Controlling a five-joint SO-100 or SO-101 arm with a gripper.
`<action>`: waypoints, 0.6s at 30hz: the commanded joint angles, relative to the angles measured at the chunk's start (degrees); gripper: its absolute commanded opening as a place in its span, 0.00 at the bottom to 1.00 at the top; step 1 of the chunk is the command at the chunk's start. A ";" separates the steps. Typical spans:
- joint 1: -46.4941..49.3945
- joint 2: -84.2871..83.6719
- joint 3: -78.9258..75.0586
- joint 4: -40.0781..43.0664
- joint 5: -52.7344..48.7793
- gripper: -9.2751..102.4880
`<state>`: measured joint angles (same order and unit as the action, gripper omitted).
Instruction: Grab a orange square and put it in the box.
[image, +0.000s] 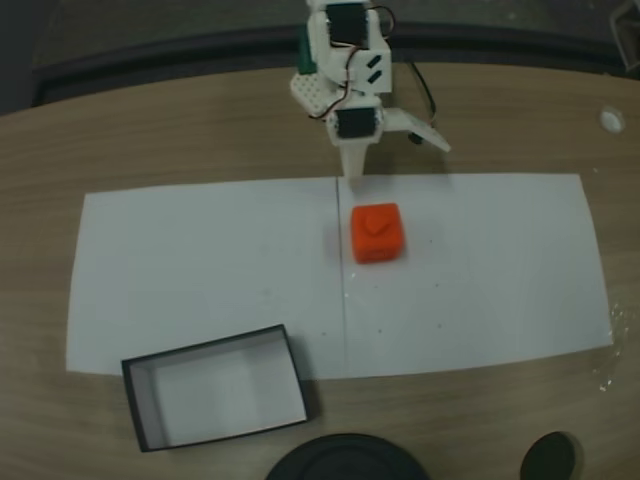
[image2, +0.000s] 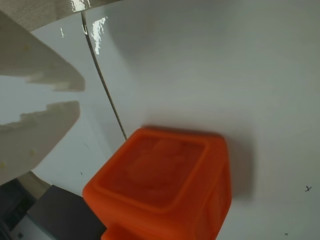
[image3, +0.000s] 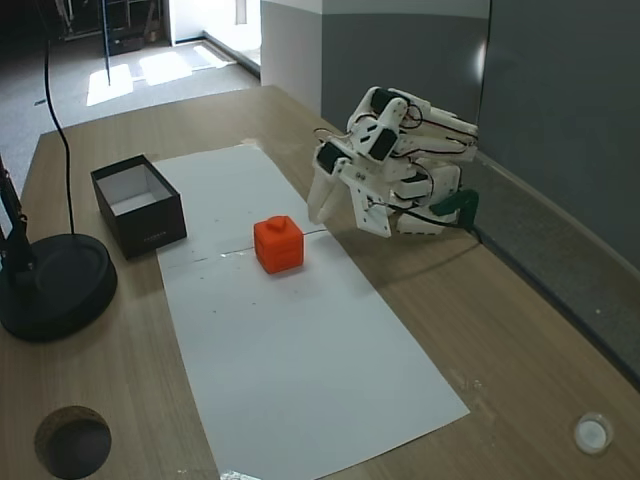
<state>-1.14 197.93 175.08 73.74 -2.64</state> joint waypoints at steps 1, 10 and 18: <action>-0.35 1.14 -3.08 0.00 0.35 0.08; -6.94 1.14 1.41 -16.79 0.26 0.20; -7.12 0.44 1.23 -16.88 0.70 0.36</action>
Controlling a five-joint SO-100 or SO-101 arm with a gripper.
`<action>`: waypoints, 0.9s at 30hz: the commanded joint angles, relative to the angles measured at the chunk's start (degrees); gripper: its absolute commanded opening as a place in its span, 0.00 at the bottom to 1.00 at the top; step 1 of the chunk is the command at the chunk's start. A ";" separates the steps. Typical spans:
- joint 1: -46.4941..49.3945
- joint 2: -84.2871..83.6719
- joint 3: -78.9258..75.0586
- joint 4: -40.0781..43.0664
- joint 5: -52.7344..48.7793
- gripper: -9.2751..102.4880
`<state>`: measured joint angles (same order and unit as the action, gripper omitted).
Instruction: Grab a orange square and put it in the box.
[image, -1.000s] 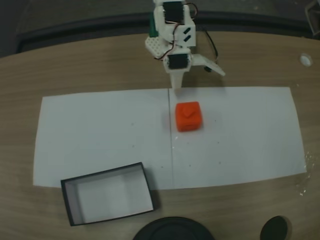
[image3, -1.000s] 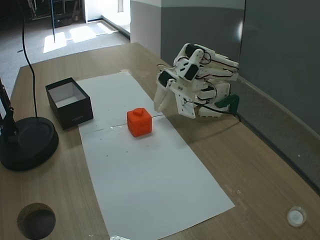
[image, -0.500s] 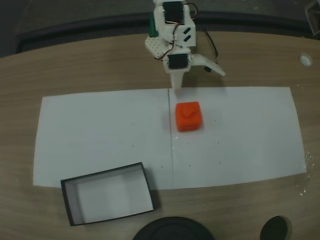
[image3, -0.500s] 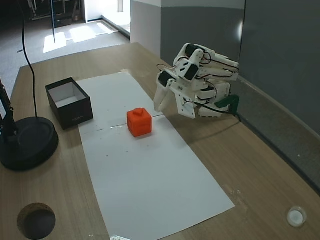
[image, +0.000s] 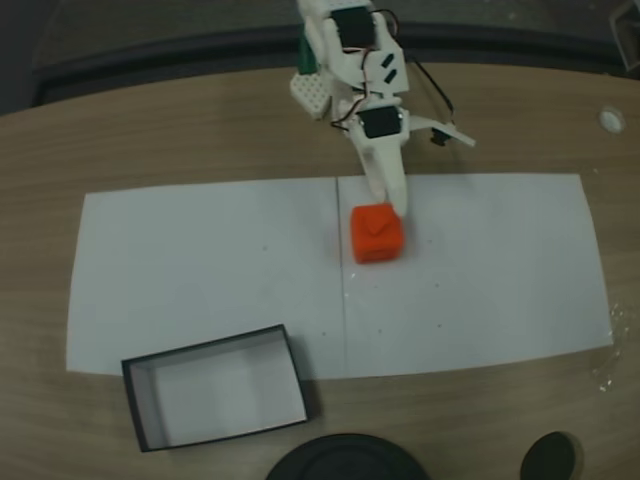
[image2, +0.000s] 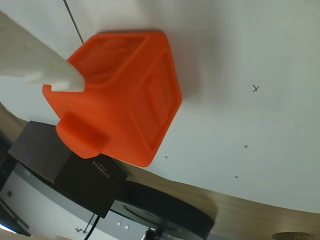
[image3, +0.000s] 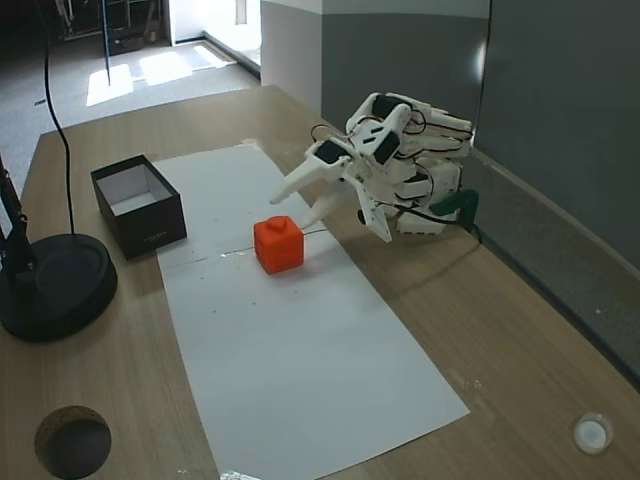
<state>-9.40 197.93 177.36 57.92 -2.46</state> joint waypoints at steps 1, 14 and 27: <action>1.85 0.44 -1.14 -1.14 0.53 0.37; 7.47 0.18 -8.44 7.56 -8.79 0.37; 7.56 -22.15 -21.36 5.98 -11.60 0.37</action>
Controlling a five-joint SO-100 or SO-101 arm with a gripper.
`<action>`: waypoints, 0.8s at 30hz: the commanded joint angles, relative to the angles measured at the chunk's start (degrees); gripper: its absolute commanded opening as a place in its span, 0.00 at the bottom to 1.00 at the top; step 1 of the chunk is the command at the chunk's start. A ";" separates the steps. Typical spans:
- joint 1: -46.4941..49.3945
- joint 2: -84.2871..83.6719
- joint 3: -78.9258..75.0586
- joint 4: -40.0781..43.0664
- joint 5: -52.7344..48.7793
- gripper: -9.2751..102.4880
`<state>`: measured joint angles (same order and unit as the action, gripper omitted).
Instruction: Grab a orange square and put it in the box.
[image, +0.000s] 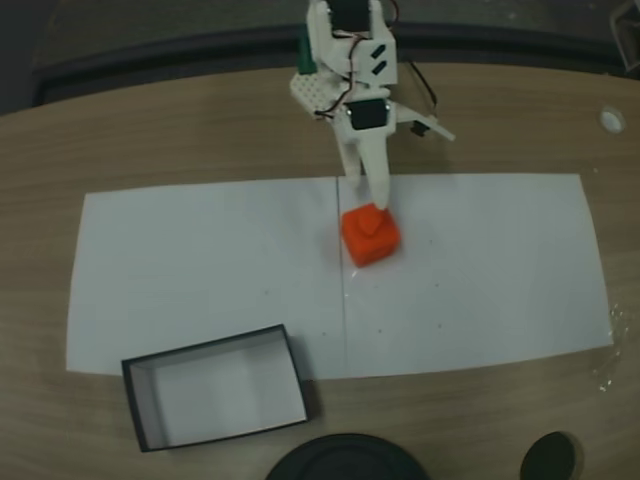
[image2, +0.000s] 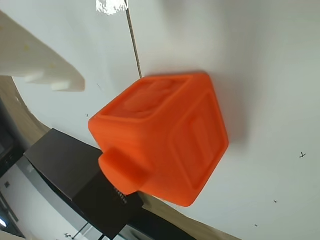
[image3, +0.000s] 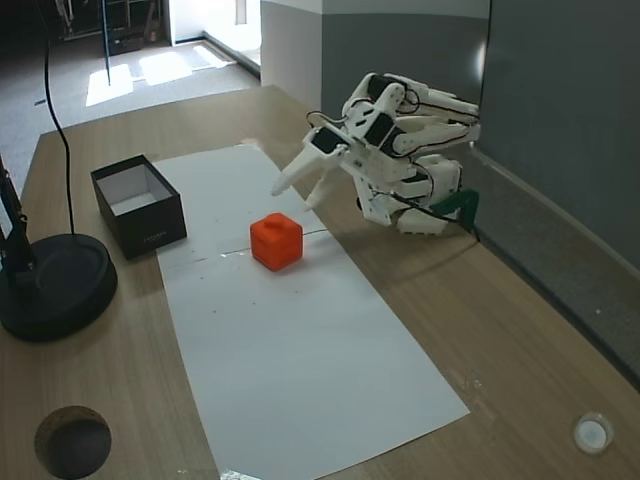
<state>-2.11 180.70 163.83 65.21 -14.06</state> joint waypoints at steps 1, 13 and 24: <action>0.26 -8.61 -10.37 -1.32 0.09 0.37; 0.26 -52.56 -36.12 -0.88 0.18 0.37; -0.26 -72.60 -41.66 -2.20 0.26 0.37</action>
<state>-2.11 108.98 125.60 63.72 -14.06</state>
